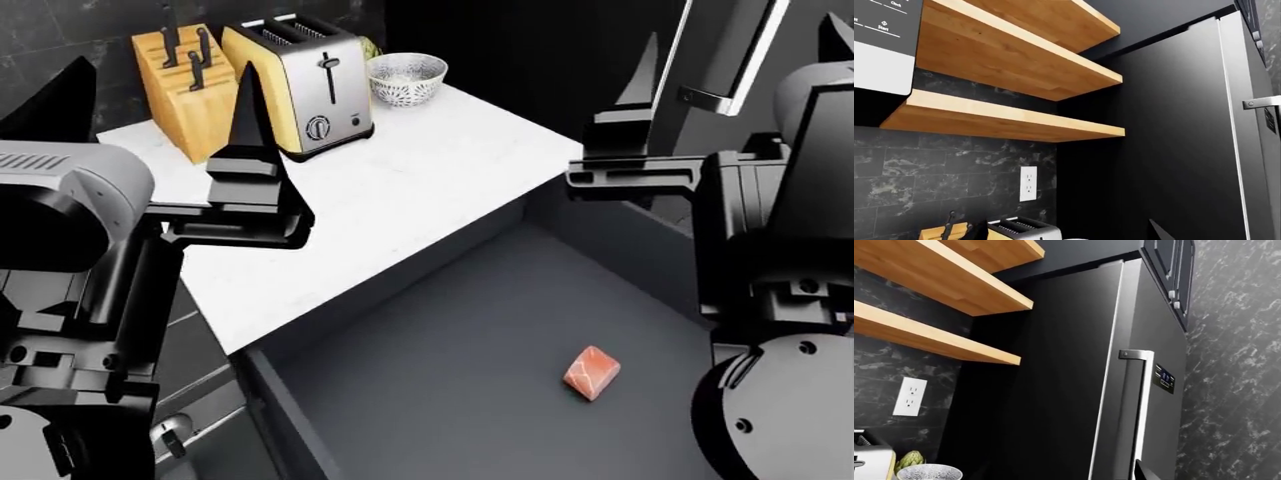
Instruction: Close the right drawer.
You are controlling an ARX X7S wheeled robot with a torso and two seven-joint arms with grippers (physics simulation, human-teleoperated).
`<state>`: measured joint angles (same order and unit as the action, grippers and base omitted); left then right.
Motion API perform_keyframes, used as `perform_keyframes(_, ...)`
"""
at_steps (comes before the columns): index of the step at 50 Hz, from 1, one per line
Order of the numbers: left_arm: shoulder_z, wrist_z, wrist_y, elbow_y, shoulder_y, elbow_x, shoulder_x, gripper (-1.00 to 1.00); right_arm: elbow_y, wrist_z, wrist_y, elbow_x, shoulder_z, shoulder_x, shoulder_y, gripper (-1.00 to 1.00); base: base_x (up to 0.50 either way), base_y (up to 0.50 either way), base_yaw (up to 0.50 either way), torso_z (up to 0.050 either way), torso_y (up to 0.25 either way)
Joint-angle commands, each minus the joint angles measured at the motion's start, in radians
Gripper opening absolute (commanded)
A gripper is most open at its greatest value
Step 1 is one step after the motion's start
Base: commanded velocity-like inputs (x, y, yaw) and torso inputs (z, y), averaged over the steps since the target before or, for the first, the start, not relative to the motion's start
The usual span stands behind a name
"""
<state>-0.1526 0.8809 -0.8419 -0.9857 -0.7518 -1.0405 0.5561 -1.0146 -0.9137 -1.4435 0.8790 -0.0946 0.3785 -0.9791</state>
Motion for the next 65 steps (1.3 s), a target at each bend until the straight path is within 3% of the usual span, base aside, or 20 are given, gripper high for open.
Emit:
perform_keyframes(1, -0.009, 0.0, 0.012, 0.002, 0.002, 0.005, 0.006, 1.0, 0.004, -0.031, 0.008, 0.034, 0.012, 0.021, 0.01, 1.0, 0.0, 0.0, 0.0, 0.0, 0.0)
perform_keyframes(10, -0.014, 0.002, 0.02, 0.002, 0.006, 0.005, 0.011, 1.0, 0.008, -0.13, -0.12, 0.234, 0.172, 0.018, -0.003, 1.0, 0.0, 0.0, 0.0, 0.0, 0.0)
perform_keyframes(21, -0.024, 0.004, 0.029, 0.002, 0.009, 0.009, 0.014, 1.0, 0.069, -0.445, -0.095, 0.622, 0.238, 0.143, 0.02, 1.0, 0.0, 0.0, 0.0, 0.0, 0.0)
perform_keyframes(28, -0.028, 0.01, 0.031, 0.002, 0.009, 0.006, 0.018, 1.0, 0.07, -0.522, -0.053, 0.716, 0.263, 0.217, 0.085, 1.0, 0.0, 0.0, 0.0, 0.0, 0.0)
perform_keyframes(38, -0.033, 0.02, 0.029, 0.006, -0.004, -0.005, 0.024, 1.0, 0.031, -0.531, 0.002, 0.75, 0.359, 0.296, 0.232, 1.0, 0.0, 0.0, 0.0, 0.0, 0.0)
perform_keyframes(48, -0.04, 0.022, 0.036, 0.006, -0.006, -0.005, 0.027, 1.0, 0.0, -0.462, 0.024, 0.688, 0.433, 0.299, 0.345, 1.0, 0.0, 0.0, 0.0, 0.0, 0.0)
perform_keyframes(55, -0.047, 0.017, 0.048, 0.008, 0.009, 0.008, 0.029, 1.0, -0.03, -0.349, 0.058, 0.567, 0.482, 0.287, 0.466, 1.0, 0.0, 0.0, 0.0, 0.0, 0.0)
perform_keyframes(65, -0.052, 0.017, 0.058, 0.009, 0.018, 0.014, 0.034, 1.0, -0.019, -0.202, 0.245, 0.322, 0.42, 0.325, 0.651, 1.0, 0.0, 0.0, 0.0, 0.0, 0.0)
